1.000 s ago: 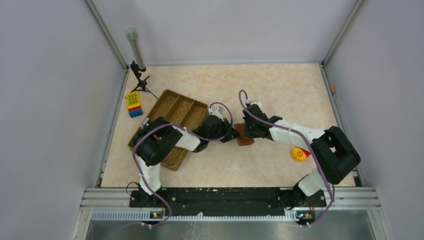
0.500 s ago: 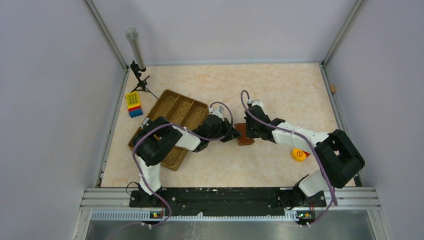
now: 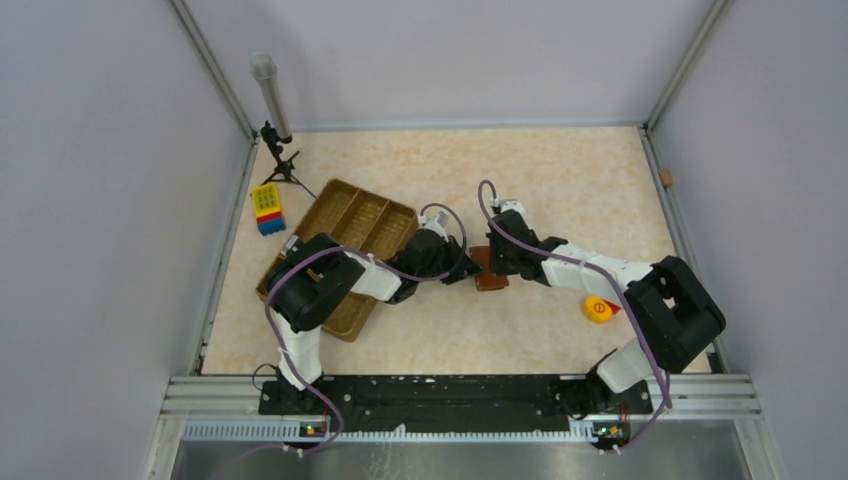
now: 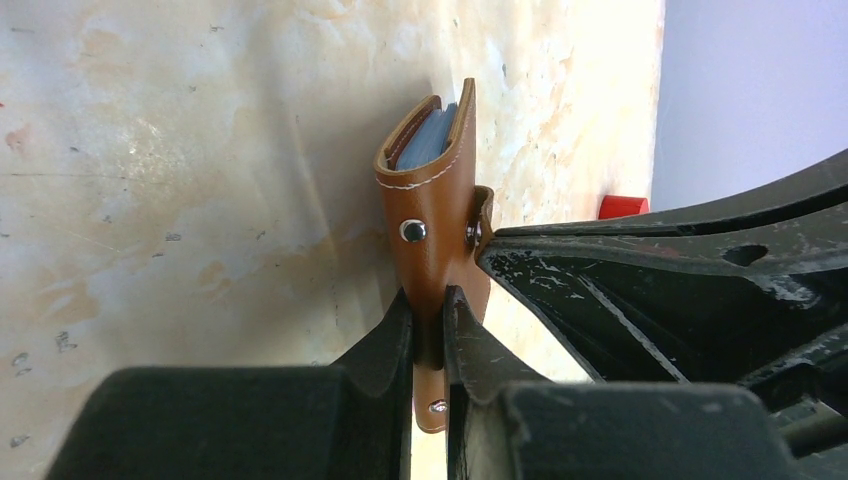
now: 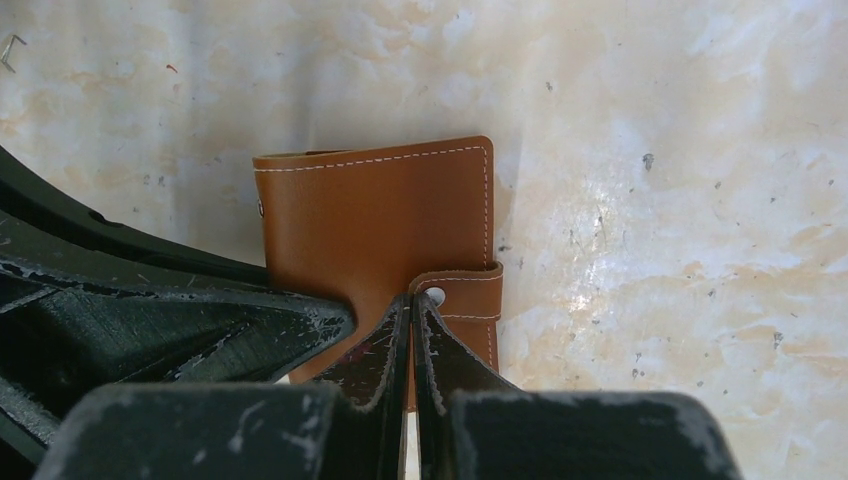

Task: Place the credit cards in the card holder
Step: Close the card holder at the center of the board.

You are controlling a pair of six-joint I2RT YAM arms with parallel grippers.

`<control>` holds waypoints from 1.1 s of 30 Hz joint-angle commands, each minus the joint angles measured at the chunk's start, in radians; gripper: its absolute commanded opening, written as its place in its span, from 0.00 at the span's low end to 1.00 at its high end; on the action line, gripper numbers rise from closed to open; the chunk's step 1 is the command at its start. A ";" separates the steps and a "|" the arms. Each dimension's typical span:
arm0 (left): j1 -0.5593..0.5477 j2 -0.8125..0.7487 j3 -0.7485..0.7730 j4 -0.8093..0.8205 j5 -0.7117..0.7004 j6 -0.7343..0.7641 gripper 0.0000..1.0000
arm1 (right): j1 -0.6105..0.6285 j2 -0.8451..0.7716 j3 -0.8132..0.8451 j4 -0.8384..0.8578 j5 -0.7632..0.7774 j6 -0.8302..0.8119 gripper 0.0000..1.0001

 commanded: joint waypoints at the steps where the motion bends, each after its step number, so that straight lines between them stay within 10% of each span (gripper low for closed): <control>1: -0.005 0.036 -0.007 -0.155 -0.046 0.072 0.00 | 0.006 0.013 -0.010 0.066 -0.020 -0.007 0.00; 33: -0.003 0.021 -0.017 -0.193 -0.066 0.103 0.00 | -0.137 0.058 -0.098 0.118 -0.075 0.019 0.00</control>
